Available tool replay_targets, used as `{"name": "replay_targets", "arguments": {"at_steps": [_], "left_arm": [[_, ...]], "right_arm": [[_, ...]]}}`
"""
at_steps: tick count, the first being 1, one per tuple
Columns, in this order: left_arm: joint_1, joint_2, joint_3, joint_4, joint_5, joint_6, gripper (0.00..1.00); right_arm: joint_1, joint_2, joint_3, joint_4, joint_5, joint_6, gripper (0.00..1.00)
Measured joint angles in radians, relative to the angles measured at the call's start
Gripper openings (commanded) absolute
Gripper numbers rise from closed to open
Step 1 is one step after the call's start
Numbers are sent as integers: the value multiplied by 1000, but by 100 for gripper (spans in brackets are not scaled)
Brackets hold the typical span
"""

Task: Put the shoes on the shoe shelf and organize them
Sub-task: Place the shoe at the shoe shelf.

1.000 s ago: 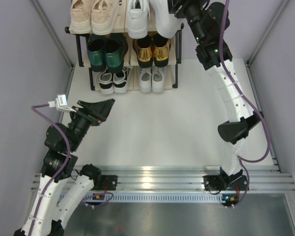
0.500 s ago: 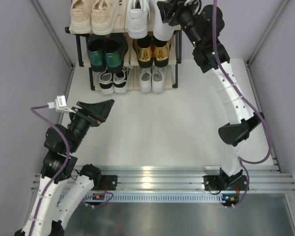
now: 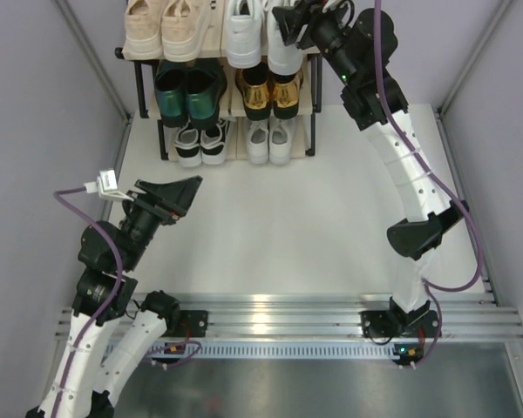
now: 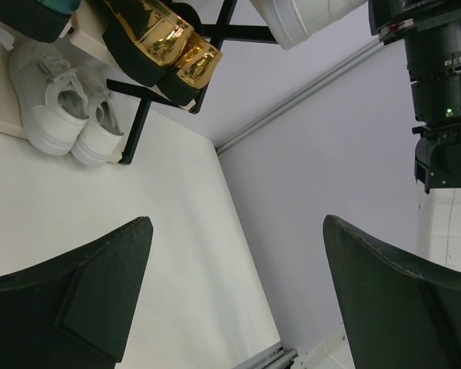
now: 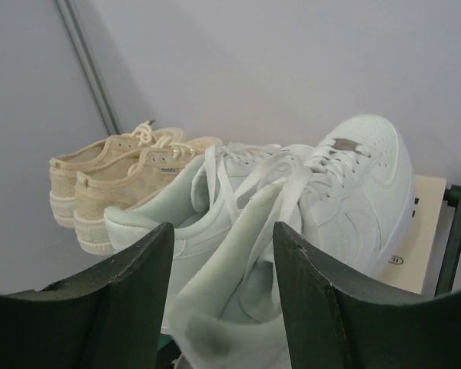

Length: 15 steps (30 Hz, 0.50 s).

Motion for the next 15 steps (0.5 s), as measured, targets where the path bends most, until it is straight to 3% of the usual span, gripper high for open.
{"name": "replay_targets", "arguments": {"at_steps": [10, 15], "left_arm": [[0, -44, -3, 0, -8, -16, 98], [0, -45, -10, 0, -9, -24, 98]], "right_arm": [[21, 4, 51, 25, 9, -4, 57], [18, 3, 49, 24, 8, -31, 71]]}}
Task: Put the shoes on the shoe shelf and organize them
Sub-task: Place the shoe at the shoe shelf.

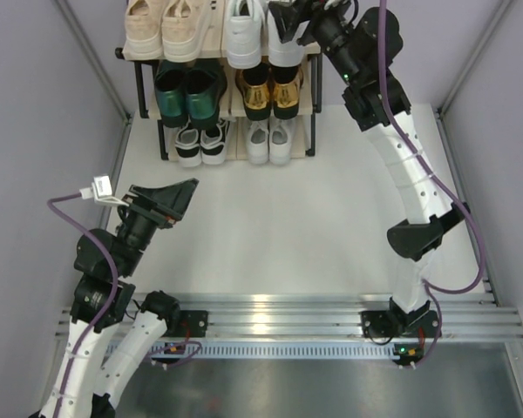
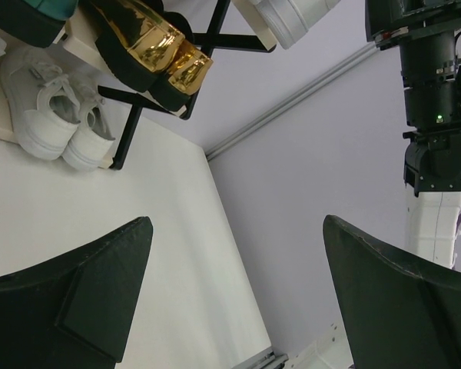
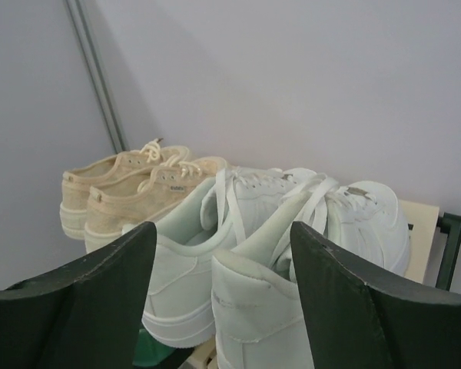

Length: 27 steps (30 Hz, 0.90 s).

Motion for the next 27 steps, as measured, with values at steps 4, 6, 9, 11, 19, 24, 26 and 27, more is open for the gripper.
{"name": "replay_targets", "arguments": {"at_steps": [4, 6, 9, 11, 19, 24, 26, 27], "left_arm": [[0, 0, -4, 0, 0, -1, 98], [0, 0, -10, 0, 0, -2, 98], [0, 0, -19, 0, 1, -3, 98], [0, 0, -24, 0, 1, -3, 98], [0, 14, -41, 1, 5, -4, 98], [0, 14, -47, 1, 4, -5, 98], [0, 13, -49, 1, 4, -8, 98], [0, 13, -50, 1, 4, -9, 98]], "right_arm": [[-26, -42, -86, -4, -61, -28, 89], [-60, -82, -158, -8, -154, -41, 93], [-126, -134, -226, -48, -266, -90, 96], [-157, -166, -258, -78, -309, -137, 97], [-167, -202, -290, -140, -425, -221, 96], [-167, -140, -262, -151, -426, -224, 95], [-167, -105, -245, -160, -422, -223, 94], [-167, -89, -238, -161, -420, -223, 93]]}}
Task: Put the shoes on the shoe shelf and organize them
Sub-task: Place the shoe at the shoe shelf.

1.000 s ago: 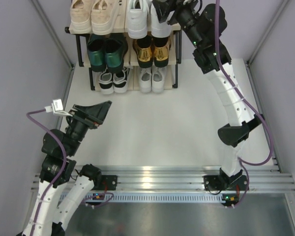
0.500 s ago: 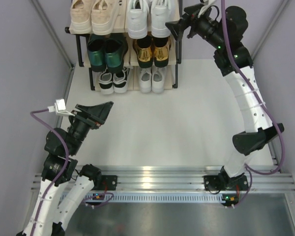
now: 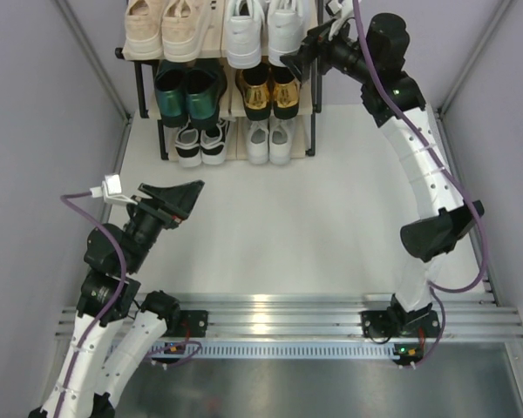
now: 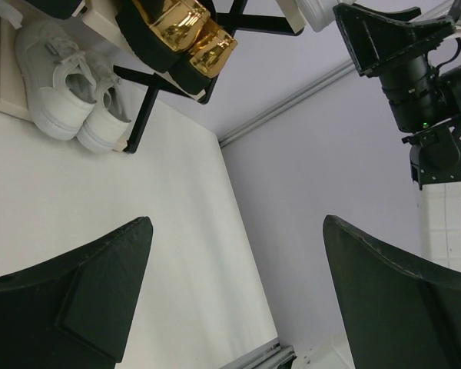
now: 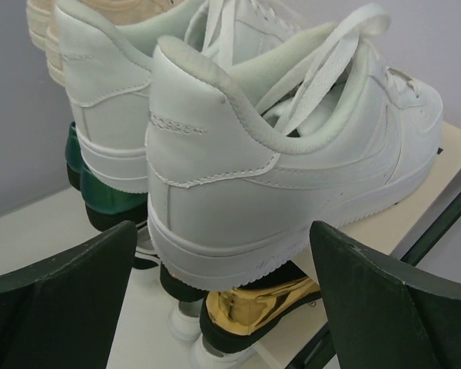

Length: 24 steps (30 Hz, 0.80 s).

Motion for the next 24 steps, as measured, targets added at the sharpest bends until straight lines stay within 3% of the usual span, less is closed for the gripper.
{"name": "replay_targets", "arguments": {"at_steps": [4, 8, 14, 22, 24], "left_arm": [[0, 0, -1, 0, 0, -1, 98], [0, 1, 0, 0, 0, -1, 98], [0, 3, -1, 0, -2, -1, 98], [0, 17, -2, 1, -3, -1, 98], [0, 23, -3, 1, -3, -1, 98]], "right_arm": [[5, 52, 25, -5, 5, 7, 86], [10, 65, 47, -6, 11, 14, 71], [17, 84, 76, -14, 22, 29, 61], [35, 88, 81, -15, 50, 45, 63], [39, 89, 84, -16, 60, 45, 69]]}}
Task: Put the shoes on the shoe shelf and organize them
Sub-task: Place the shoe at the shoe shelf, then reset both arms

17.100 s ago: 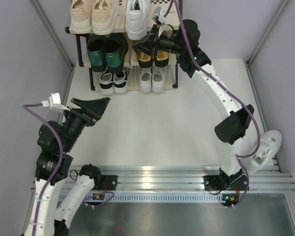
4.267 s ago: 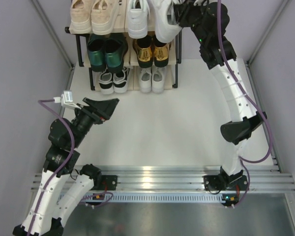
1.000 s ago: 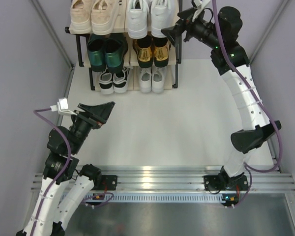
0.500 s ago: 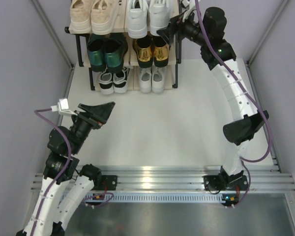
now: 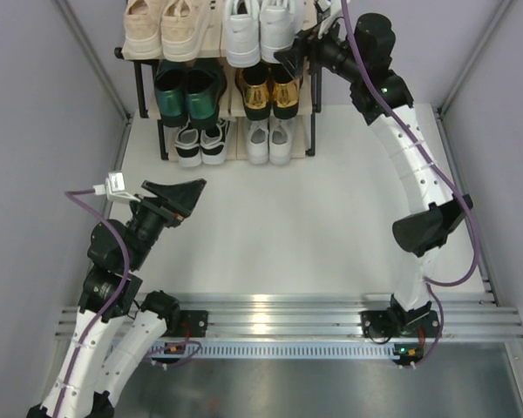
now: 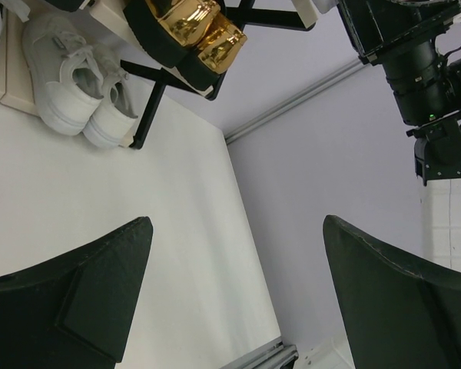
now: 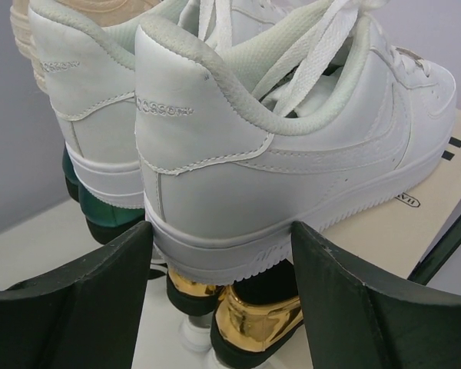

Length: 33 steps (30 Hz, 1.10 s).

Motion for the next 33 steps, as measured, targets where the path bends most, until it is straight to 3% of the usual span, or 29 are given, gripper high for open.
{"name": "replay_targets", "arguments": {"at_steps": [5, 7, 15, 22, 26, 33], "left_arm": [[0, 4, -2, 2, 0, 0, 98], [0, 4, -2, 3, 0, 1, 98], [0, 13, -1, 6, 6, 23, 98], [0, 125, 138, -141, -3, 185, 98], [0, 177, 258, -251, -68, 306, 98], [0, 264, 406, -436, -231, 485, 98]], "right_arm": [[6, 2, 1, 5, 22, 0, 94], [8, 2, 1, 6, 25, -10, 99], [2, -104, -110, -39, 32, -76, 99], [-116, -467, -387, -168, 23, -143, 99], [-211, -676, -534, -254, 135, -159, 99], [-334, -950, -961, -342, 279, -133, 99]]}}
